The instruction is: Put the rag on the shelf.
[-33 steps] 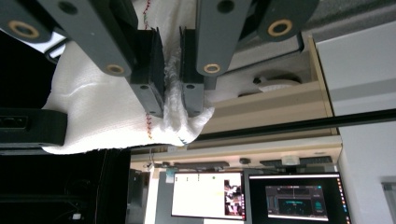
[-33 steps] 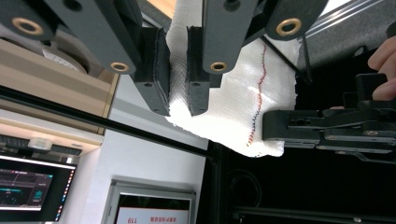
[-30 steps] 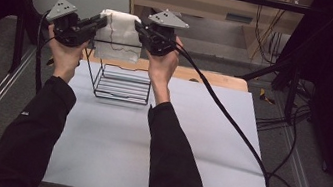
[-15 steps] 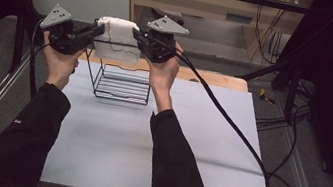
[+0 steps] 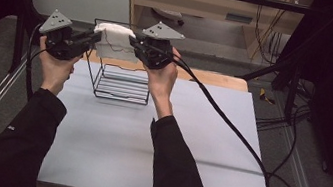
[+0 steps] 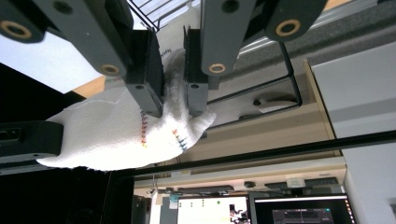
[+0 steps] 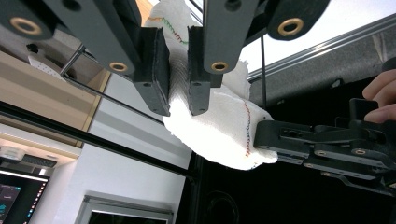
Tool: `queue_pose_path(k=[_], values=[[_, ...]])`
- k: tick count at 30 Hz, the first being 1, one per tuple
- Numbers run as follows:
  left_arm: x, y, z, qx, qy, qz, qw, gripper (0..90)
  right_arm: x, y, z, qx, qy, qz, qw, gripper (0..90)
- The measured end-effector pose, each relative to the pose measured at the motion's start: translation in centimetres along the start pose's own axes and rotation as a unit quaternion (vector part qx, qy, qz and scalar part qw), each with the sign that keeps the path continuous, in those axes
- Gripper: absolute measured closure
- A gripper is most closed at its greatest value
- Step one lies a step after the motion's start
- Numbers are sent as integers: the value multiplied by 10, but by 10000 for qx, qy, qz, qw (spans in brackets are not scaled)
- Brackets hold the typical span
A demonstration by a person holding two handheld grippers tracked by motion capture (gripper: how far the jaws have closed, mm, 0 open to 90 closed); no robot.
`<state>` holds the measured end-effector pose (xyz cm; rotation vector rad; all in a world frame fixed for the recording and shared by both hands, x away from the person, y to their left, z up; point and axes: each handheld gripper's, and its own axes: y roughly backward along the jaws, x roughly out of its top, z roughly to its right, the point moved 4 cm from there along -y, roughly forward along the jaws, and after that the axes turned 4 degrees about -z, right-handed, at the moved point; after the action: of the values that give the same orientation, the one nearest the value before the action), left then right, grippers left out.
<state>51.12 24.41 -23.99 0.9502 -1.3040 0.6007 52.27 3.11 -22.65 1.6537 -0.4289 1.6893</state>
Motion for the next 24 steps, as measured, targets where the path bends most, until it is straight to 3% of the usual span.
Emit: queue_pose_path(k=[5, 8, 12, 15, 19, 24], values=[[-2, 3, 0, -17, 65, -93, 9999, 756, -2, 0, -2, 4, 54, -34, 10000, 803], [-1, 7, -1, -25, 106, -176, 9998, 699, -3, 0, -3, -11, 77, -48, 10000, 803], [6, 17, -5, 15, 203, -256, 9995, 650, -6, 1, -4, 7, 49, -36, 10000, 803], [15, 25, -7, 34, 312, -161, 9994, 629, -8, 0, -5, 16, 42, -48, 10000, 803], [27, 31, -10, 145, 328, -131, 9993, 664, -9, -2, -7, 37, 55, -49, 10000, 803], [39, 24, -10, 234, 386, -230, 9987, 764, -11, -2, -9, 30, 146, -60, 9999, 803]])
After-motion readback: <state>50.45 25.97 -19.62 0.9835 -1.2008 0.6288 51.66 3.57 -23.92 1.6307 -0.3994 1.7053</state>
